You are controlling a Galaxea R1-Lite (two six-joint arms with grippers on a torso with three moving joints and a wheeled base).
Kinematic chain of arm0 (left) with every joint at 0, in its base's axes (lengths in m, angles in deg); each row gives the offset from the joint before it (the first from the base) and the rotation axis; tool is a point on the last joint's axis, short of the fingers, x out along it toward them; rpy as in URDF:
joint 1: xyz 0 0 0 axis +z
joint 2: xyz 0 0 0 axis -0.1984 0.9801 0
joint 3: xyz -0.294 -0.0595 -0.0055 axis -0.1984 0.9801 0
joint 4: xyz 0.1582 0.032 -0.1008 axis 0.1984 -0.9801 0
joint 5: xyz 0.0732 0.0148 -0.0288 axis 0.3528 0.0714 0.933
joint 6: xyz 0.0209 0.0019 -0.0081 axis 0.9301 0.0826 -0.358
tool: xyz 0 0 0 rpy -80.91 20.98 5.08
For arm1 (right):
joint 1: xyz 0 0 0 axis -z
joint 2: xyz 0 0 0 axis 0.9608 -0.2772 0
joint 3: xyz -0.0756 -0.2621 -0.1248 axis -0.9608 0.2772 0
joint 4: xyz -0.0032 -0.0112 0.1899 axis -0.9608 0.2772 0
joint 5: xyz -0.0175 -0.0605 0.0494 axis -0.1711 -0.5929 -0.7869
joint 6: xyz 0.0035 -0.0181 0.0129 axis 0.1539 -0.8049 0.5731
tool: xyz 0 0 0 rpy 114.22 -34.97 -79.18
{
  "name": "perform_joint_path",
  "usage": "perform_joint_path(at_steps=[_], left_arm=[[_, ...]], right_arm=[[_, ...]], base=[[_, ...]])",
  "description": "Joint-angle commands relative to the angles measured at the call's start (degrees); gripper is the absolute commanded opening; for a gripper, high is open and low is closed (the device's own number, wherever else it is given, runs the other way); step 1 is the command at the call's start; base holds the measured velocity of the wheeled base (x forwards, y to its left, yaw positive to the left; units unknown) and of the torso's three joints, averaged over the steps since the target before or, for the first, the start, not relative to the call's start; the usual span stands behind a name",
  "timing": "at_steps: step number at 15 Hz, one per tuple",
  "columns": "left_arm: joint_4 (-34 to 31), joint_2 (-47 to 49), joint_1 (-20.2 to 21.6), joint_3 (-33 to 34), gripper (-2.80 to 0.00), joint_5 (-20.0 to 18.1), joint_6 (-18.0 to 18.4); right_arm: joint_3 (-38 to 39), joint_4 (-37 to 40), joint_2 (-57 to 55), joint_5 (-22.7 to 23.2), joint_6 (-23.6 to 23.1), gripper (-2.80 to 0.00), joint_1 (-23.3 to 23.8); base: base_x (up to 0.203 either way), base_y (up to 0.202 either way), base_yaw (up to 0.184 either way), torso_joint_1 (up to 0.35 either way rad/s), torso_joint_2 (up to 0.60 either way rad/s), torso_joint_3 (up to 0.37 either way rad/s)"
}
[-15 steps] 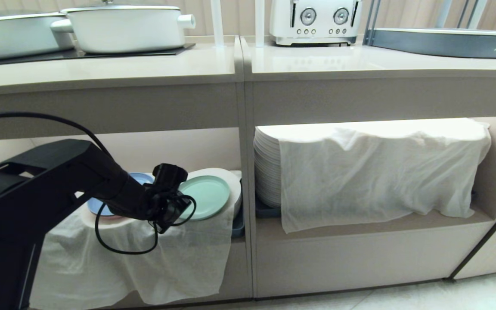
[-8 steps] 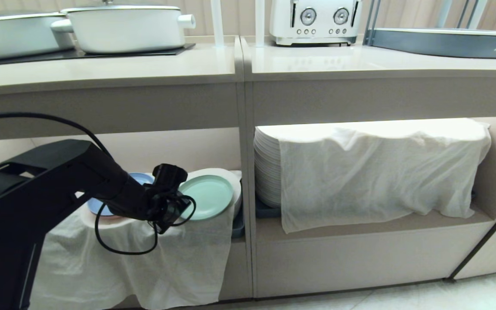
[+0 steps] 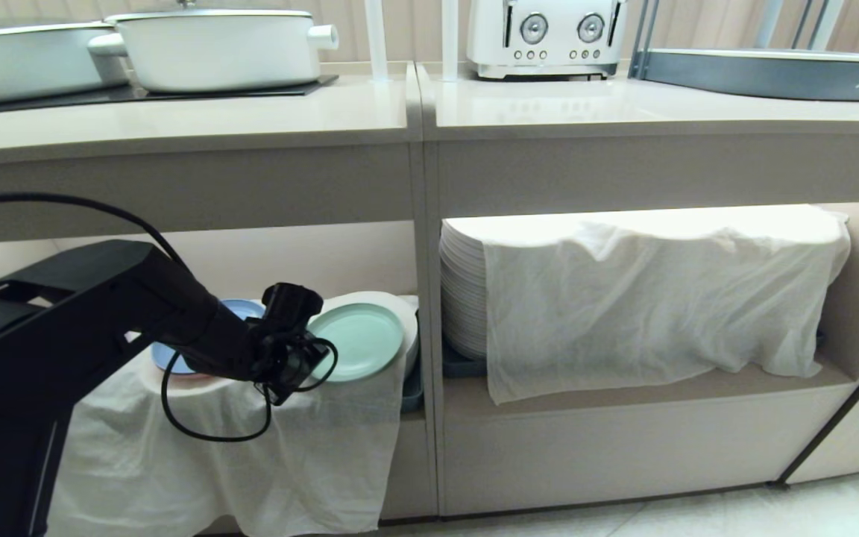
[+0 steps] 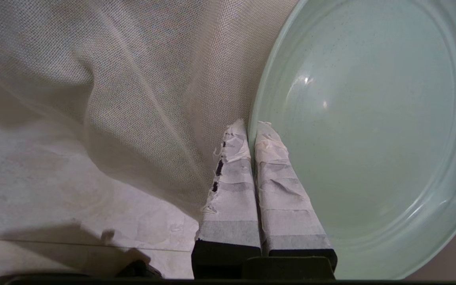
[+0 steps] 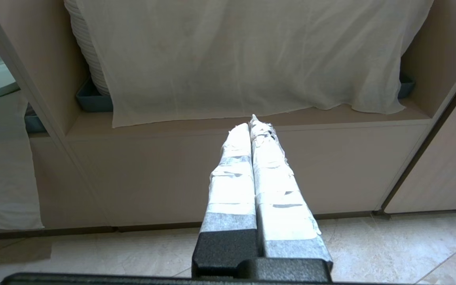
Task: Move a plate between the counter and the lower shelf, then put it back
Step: Pick up the plate in the cupboard
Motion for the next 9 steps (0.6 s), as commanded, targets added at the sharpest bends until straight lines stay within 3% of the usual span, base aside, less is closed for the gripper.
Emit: perform_joint_path(at_steps=[1,9], left_arm=[[0.1,-1.3,0.1,0.9,-2.8,-0.1,-0.4],[0.4,-5.1,0.6,7.4,-2.8,-1.1,-0.4]], right_arm=[[0.0,0.0,0.0,0.0,0.0,-2.8,0.0],[0.0,0.0,0.0,0.0,0.0,-2.8,0.0]], base=[[0.0,0.0,0.0,0.0,0.0,0.0],[0.0,0.0,0.0,0.0,0.0,0.0]])
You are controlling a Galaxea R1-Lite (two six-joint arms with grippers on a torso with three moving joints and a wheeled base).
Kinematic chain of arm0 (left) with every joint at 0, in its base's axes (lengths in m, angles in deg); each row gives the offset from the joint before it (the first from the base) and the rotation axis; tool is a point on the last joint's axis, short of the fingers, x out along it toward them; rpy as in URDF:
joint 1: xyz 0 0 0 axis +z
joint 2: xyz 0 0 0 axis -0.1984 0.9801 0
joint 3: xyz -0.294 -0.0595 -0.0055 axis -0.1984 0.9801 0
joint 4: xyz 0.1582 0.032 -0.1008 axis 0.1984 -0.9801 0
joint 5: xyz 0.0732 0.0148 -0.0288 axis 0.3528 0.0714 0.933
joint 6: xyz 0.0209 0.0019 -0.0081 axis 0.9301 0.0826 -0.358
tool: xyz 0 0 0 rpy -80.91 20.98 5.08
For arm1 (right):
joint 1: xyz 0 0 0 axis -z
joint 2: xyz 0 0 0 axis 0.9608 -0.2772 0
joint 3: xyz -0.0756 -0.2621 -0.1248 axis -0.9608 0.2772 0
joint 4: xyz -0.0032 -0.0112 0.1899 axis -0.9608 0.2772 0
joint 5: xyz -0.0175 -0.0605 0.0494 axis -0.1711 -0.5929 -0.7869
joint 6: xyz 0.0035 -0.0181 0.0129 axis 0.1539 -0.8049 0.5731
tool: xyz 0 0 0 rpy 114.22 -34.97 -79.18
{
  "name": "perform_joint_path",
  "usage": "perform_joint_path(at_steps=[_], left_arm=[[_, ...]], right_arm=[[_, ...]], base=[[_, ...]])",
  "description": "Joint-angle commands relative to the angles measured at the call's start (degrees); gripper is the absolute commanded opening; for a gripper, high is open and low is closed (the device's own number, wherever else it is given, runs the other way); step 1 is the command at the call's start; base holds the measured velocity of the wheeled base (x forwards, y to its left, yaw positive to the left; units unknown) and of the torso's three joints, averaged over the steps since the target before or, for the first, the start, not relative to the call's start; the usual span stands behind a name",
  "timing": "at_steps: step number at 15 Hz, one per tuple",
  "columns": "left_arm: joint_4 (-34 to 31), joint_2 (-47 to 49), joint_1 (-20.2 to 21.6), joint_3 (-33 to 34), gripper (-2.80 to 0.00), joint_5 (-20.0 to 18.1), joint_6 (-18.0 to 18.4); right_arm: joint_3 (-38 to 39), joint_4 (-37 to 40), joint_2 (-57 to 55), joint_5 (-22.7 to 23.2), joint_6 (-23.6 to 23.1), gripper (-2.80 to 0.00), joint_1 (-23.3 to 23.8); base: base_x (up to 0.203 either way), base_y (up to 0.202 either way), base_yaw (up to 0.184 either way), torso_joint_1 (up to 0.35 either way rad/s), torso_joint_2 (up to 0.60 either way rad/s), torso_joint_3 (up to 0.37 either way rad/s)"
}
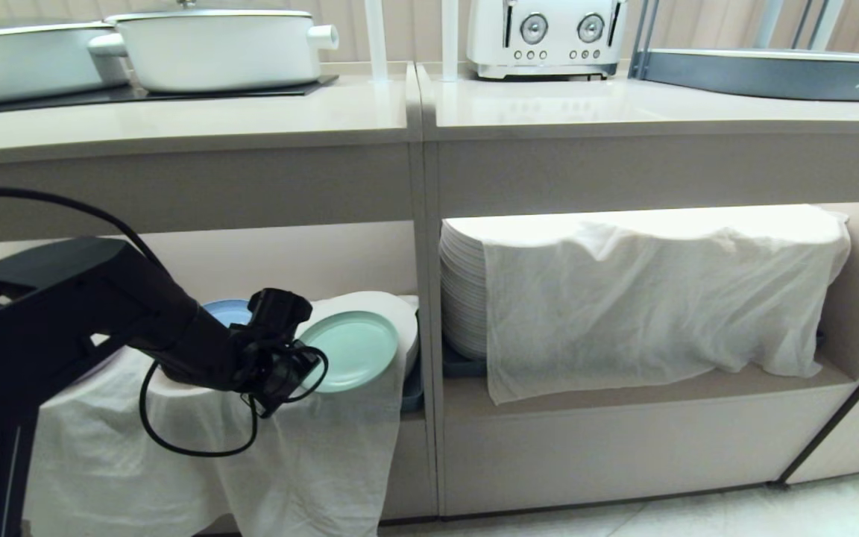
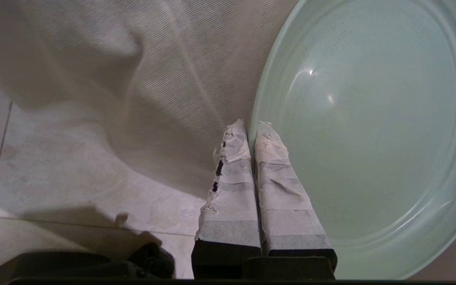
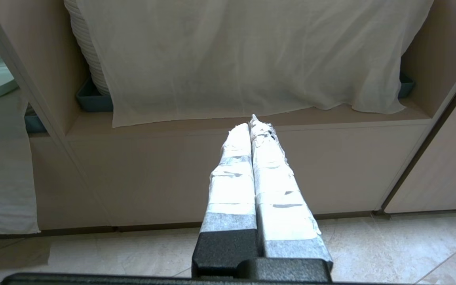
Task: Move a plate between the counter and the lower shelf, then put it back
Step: Pick up the plate in the cupboard, then put the plate
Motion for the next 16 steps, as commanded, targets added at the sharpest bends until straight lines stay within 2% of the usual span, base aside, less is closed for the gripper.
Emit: perform_joint_path(at_steps=[1,4,16], left_arm=[[0.1,-2.0,0.1,2.1,-2.8,-0.2,-0.4],[0.1,-4.6,0.1,4.6,-2.8,-1.9,-0.3],[0.4,-15.4,0.0,17.1,-2.8,-4.8,0.0]], right_arm=[[0.0,0.0,0.0,0.0,0.0,-2.8,0.0],[0.0,0.0,0.0,0.0,0.0,-2.8,0.0],[0.0,0.0,0.0,0.0,0.0,-2.8,0.0]], base=[[0.0,0.0,0.0,0.0,0.0,0.0],[0.0,0.0,0.0,0.0,0.0,0.0],[0.0,0.0,0.0,0.0,0.0,0.0]])
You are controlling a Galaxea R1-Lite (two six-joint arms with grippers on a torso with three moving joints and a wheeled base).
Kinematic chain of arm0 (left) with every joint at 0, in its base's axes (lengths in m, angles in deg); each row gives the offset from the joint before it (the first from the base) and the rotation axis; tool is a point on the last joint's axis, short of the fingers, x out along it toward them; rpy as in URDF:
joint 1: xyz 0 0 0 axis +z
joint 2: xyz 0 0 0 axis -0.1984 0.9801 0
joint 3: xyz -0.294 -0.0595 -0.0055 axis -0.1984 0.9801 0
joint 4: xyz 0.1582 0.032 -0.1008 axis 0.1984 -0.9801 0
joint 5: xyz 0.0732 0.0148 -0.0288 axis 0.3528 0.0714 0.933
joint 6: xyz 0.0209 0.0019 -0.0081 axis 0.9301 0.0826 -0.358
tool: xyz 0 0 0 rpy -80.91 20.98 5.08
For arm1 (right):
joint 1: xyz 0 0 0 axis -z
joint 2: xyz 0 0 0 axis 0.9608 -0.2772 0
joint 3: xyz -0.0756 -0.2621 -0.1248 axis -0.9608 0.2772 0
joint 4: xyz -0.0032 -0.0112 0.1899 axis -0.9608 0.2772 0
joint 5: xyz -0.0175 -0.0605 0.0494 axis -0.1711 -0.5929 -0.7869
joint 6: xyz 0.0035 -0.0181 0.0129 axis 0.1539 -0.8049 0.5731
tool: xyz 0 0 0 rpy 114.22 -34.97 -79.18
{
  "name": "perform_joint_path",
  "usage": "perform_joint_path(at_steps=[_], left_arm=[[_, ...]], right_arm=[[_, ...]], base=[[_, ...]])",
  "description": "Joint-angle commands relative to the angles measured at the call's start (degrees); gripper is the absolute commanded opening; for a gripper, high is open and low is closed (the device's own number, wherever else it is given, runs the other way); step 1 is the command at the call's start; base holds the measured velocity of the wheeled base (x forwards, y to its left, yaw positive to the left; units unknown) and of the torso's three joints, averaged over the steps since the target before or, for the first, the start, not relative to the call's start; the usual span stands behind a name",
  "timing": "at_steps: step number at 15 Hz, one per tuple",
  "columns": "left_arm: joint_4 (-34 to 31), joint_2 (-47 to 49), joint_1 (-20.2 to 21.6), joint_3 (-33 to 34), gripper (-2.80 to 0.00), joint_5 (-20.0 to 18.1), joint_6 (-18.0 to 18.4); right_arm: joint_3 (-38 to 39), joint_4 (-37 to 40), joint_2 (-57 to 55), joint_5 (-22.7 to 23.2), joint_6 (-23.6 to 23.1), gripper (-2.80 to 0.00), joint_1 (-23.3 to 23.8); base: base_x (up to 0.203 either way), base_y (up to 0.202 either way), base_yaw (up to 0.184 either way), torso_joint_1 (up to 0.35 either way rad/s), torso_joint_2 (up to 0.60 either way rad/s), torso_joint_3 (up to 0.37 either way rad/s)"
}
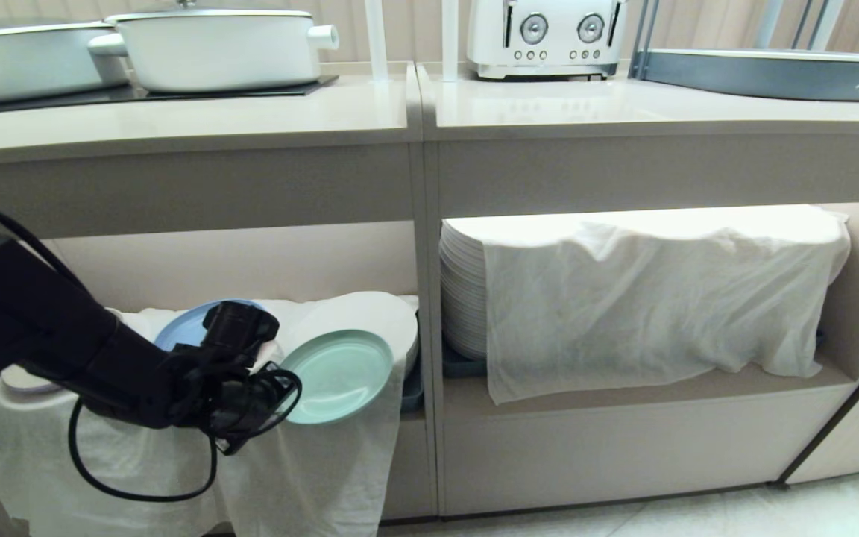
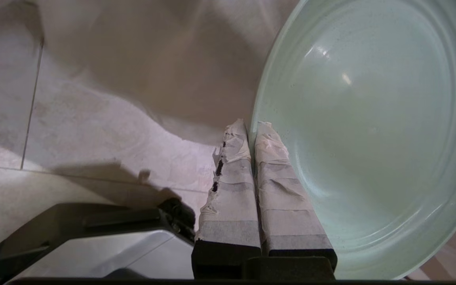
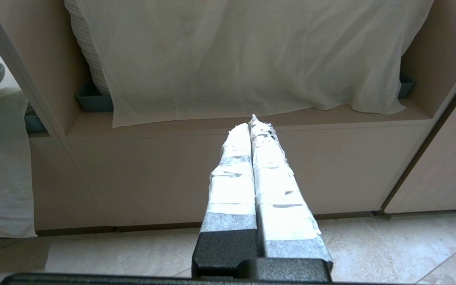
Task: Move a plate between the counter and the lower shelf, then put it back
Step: Put the plate
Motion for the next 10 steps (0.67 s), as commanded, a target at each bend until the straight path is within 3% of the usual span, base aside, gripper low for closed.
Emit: perform_joint_path(at_steps=[1,10], left_arm=[[0.1,-3.8,-0.1,3.0,-2.8,-0.4,-0.2],[-0.3,-18.6,-2.3,15.3,-2.8,-2.2,4.6]], right_arm=[[0.0,0.0,0.0,0.0,0.0,-2.8,0.0],[0.0,0.0,0.0,0.0,0.0,-2.8,0.0]], base=[[0.0,0.0,0.0,0.0,0.0,0.0],[0.0,0.0,0.0,0.0,0.0,0.0]])
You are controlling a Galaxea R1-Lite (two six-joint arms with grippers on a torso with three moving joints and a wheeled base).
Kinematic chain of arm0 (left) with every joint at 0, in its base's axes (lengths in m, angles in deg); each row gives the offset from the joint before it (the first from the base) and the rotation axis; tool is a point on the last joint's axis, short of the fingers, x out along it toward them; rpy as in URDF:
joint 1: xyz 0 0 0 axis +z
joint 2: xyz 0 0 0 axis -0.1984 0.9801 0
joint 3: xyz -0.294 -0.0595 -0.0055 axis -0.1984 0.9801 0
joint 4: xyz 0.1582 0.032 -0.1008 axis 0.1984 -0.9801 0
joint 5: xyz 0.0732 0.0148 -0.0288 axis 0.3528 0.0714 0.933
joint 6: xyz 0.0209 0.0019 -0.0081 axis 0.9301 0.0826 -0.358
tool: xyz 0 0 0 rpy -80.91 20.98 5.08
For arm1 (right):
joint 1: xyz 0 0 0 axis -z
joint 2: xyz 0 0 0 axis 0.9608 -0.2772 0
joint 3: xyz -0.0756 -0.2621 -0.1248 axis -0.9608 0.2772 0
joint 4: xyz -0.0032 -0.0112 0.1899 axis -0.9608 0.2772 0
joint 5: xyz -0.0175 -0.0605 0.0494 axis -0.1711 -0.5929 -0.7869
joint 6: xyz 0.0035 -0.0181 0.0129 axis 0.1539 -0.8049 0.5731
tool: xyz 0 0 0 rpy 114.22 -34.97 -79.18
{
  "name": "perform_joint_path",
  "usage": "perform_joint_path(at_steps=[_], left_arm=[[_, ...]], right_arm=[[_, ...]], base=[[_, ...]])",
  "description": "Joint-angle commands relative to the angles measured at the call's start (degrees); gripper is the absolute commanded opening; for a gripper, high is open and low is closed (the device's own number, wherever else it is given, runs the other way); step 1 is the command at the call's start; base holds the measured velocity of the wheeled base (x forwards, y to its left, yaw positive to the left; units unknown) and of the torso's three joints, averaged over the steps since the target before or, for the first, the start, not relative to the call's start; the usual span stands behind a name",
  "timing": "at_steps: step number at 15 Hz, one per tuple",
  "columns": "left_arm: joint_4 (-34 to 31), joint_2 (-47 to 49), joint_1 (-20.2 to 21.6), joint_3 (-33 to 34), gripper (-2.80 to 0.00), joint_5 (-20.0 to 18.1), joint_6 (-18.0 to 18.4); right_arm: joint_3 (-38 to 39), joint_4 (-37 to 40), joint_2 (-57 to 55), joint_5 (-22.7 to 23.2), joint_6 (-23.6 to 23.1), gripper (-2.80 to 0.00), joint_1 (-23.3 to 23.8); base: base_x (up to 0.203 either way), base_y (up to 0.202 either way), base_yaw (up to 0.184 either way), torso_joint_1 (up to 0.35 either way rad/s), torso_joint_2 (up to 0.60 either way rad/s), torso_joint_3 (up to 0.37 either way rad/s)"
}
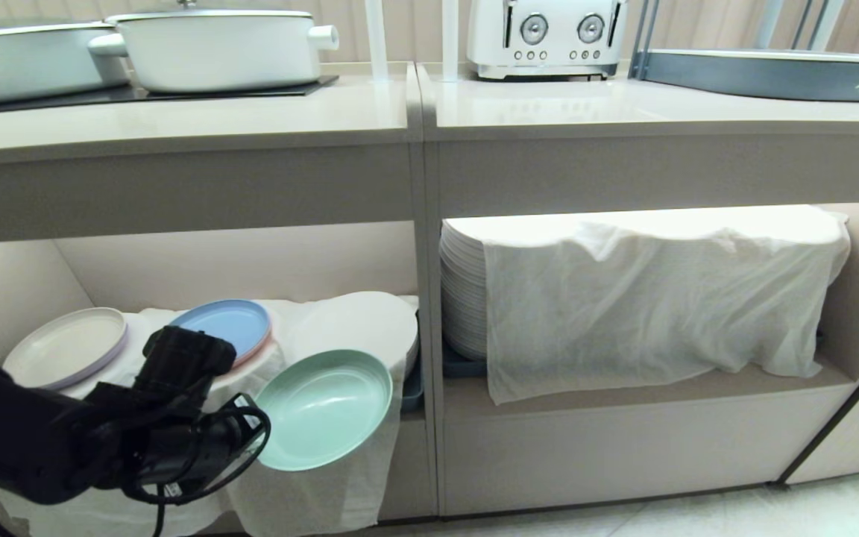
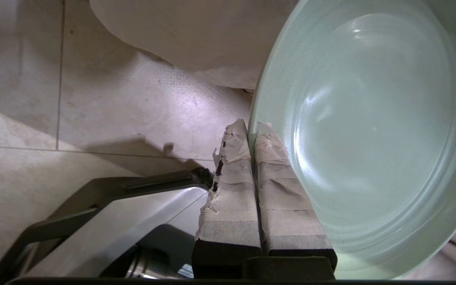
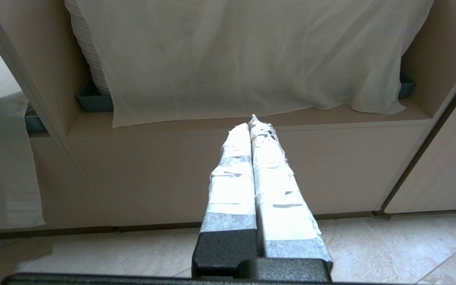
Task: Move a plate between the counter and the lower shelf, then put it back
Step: Put the plate
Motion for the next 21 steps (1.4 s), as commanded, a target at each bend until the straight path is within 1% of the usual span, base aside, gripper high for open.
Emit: perform_joint_path(at_steps=[1,2,5,6,8,11,12,16,18,21], left_arm=[[-0.1,-5.3,-0.4,2.6,-2.8,0.0,1.4],[-0.3,-6.7,-0.5,3.6,-2.8,0.0,2.9],[-0.5,-10.6,-1.0,8.4,-2.8,-0.1,8.9],[-0.5,-12.0,-1.4,9.6,-2.8,-0.1,9.8],[-1.8,-15.0,-3.3,11.5,-2.8,-0.1,10.1],[-7.2,-20.9,-7.1,12.5,-2.8,-1.0,10.1],[-8.7,-22.3,-7.5,12.5,-2.8,-1.4,10.1],[-9.7,-24.8,-7.9,12.7,-2.8,-1.5,10.2],[-11.8,-25.6,-7.9,12.7,-2.8,-1.6,10.2],[-11.8,-25.6,-8.0,12.6,-2.8,-1.7,10.2]], right_arm=[[0.0,0.0,0.0,0.0,0.0,-2.8,0.0],[0.0,0.0,0.0,0.1,0.0,-2.8,0.0],[0.0,0.0,0.0,0.0,0.0,-2.8,0.0],[0.0,0.0,0.0,0.0,0.0,-2.8,0.0],[0.0,0.0,0.0,0.0,0.0,-2.8,0.0],[0.0,0.0,0.0,0.0,0.0,-2.8,0.0],[0.0,0.0,0.0,0.1,0.0,-2.8,0.0],[0.0,0.0,0.0,0.0,0.0,-2.8,0.0],[0.0,0.0,0.0,0.0,0.0,-2.8,0.0],[0.0,0.0,0.0,0.0,0.0,-2.8,0.0]], base=[[0.0,0.0,0.0,0.0,0.0,0.0],[0.0,0.0,0.0,0.0,0.0,0.0],[0.0,0.0,0.0,0.0,0.0,0.0],[0.0,0.0,0.0,0.0,0.0,0.0],[0.0,0.0,0.0,0.0,0.0,0.0],[0.0,0.0,0.0,0.0,0.0,0.0],[0.0,0.0,0.0,0.0,0.0,0.0],[0.0,0.0,0.0,0.0,0.0,0.0],[0.0,0.0,0.0,0.0,0.0,0.0],[0.0,0.0,0.0,0.0,0.0,0.0]])
